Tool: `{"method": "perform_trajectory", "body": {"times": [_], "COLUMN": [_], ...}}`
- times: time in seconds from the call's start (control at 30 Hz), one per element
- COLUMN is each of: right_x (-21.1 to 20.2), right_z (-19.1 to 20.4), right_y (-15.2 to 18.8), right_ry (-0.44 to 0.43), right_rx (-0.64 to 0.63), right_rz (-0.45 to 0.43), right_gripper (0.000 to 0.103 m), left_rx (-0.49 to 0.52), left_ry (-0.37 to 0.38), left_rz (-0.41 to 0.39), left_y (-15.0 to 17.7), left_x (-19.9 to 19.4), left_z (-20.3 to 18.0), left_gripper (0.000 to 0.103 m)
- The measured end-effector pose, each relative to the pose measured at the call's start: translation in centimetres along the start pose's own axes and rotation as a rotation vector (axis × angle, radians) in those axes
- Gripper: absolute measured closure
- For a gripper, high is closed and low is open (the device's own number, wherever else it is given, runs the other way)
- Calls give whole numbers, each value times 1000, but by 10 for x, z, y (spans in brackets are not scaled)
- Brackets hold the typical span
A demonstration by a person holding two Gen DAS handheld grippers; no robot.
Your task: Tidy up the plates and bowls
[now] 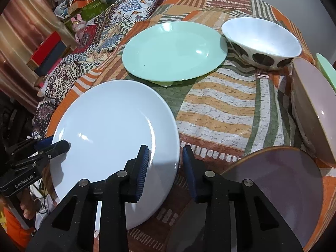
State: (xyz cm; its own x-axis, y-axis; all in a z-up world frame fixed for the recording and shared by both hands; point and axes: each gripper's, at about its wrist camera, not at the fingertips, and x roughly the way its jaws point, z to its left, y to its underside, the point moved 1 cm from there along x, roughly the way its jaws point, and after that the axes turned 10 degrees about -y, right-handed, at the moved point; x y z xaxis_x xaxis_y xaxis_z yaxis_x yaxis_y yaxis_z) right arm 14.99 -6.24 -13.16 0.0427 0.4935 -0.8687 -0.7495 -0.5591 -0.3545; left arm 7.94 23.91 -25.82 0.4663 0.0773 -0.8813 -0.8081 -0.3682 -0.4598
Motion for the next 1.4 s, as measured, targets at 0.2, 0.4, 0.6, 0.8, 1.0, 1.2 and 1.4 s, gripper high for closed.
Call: {"method": "perform_trajectory", "body": {"times": [0.2, 0.4, 0.6, 0.8, 1.0, 1.2, 1.4], "right_x": [3, -2, -14, -31, -48, -69, -91], "right_z": [5, 5, 10, 15, 18, 13, 6], "right_y": [2, 4, 5, 5, 8, 14, 24], "right_ry": [29, 14, -11, -38, -56, -67, -66], "right_rx": [-23, 2, -1, -1, -1, 11, 23], "right_rz": [-2, -13, -52, -108, -153, -202, -250], "right_gripper": [73, 74, 74, 74, 74, 74, 74], "left_rx": [-6, 12, -18, -29, -33, -4, 18], "left_ry": [-2, -47, -48, -50, -41, -39, -23], "left_rz": [3, -17, -38, -93, -146, -195, -225], "left_y": [0, 1, 0, -5, -10, -13, -13], "left_x": [0, -7, -18, -40, -63, -84, -98], "left_z": [-2, -8, -4, -5, -11, -27, -45], "left_gripper": [73, 73, 73, 73, 73, 73, 73]}}
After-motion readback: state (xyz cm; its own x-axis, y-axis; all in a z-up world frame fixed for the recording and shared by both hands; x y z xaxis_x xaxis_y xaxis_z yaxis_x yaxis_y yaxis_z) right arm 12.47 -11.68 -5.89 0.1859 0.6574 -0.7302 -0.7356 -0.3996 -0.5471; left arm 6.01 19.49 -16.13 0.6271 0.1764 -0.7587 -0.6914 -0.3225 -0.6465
